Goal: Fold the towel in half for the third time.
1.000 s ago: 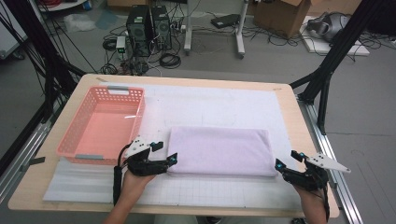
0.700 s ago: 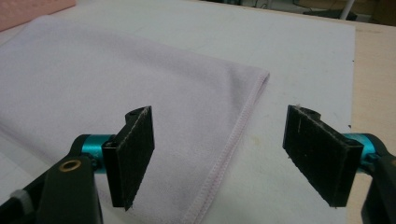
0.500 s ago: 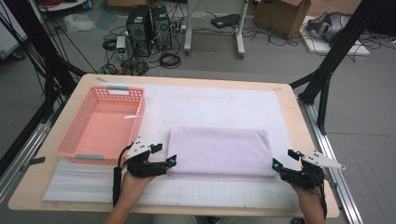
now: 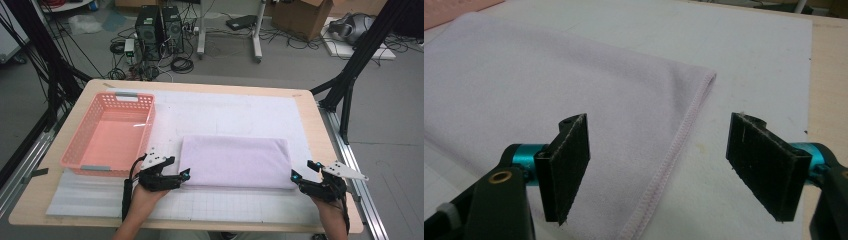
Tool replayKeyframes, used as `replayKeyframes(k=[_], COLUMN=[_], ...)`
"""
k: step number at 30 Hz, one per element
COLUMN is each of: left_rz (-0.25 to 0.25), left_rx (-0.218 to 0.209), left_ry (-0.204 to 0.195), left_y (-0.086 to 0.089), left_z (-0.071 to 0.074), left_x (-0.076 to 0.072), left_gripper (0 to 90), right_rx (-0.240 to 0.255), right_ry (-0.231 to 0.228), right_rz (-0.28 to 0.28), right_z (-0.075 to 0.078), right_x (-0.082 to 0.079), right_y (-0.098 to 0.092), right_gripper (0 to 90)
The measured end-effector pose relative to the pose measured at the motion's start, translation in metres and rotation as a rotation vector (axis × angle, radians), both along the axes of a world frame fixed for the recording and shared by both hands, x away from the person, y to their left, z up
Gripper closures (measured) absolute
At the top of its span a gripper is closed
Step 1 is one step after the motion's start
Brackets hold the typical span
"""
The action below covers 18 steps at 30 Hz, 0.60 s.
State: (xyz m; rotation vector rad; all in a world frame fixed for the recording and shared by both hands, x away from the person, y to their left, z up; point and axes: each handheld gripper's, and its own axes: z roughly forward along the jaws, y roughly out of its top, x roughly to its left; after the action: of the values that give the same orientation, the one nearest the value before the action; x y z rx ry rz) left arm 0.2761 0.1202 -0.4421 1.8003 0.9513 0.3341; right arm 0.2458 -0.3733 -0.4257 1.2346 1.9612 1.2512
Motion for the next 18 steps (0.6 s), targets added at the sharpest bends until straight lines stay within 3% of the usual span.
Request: replayKeyframes(k=[6,16,18], left_rz=[0.005,0.004,0.005], left_rx=[0.033,0.030,0.050], left_ry=[0.026,0.050,0.048], left_y=[-0.0044,-0.0033,-0.0029], left_z=[-0.0026,-0.0039,-0.0036], left_x=[0.0001,0.0011,-0.0001], left_gripper=[25.7,26.6,29.1], right_rx=[-0.002,-0.004,-0.003], right_ry=[0.014,0.019,0.018], right_rz=[0.010,0.016,0.020], right_z=[-0.0018,-0.0027,-0.0026], right_x=[0.0011,0.0026,0.0027], right_y=[-0.0002,0.0003,0.0018], right_gripper=[24.6,24.7,24.7])
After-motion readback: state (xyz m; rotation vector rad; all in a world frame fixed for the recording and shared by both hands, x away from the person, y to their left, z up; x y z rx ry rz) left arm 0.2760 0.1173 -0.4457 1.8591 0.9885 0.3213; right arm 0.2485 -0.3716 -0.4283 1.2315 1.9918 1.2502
